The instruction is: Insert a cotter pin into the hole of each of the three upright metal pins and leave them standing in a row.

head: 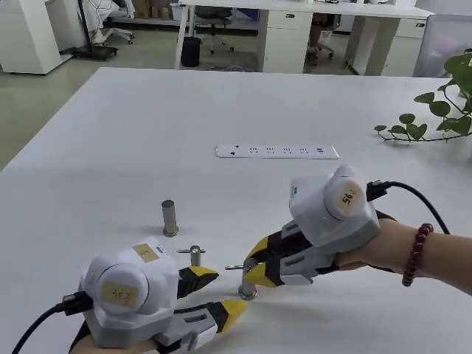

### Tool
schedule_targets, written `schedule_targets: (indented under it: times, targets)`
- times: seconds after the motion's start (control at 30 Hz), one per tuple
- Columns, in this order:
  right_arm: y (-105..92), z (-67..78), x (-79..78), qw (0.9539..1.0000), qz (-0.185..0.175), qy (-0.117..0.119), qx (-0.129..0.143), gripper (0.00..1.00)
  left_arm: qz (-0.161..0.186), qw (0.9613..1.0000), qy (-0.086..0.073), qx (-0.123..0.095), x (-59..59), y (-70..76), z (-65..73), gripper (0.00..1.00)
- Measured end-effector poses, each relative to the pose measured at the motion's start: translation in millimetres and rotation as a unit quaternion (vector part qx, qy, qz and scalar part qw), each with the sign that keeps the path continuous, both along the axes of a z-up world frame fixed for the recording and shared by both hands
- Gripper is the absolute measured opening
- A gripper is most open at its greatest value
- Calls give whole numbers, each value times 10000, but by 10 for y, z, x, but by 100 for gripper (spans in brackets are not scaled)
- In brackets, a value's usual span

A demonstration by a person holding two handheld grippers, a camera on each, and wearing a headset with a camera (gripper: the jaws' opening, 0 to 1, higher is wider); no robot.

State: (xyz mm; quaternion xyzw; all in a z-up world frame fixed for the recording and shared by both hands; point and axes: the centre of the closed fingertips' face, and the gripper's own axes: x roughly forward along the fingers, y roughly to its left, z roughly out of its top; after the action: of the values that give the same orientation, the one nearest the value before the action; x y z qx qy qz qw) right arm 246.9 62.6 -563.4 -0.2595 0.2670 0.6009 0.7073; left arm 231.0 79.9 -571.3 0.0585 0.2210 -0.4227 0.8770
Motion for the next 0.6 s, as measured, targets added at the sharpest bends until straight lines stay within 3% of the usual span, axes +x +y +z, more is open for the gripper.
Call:
schedule_targets:
  times: [0.17, 0.6]
  targets:
    - [-5, 6, 0, 9997, -130, 171, 74, 8, -61, 10000, -56, -41, -54, 24, 38, 34]
    - [4, 9, -8, 9997, -162, 141, 78, 8, -59, 9999, -109, -72, -176, 161, 126, 41]
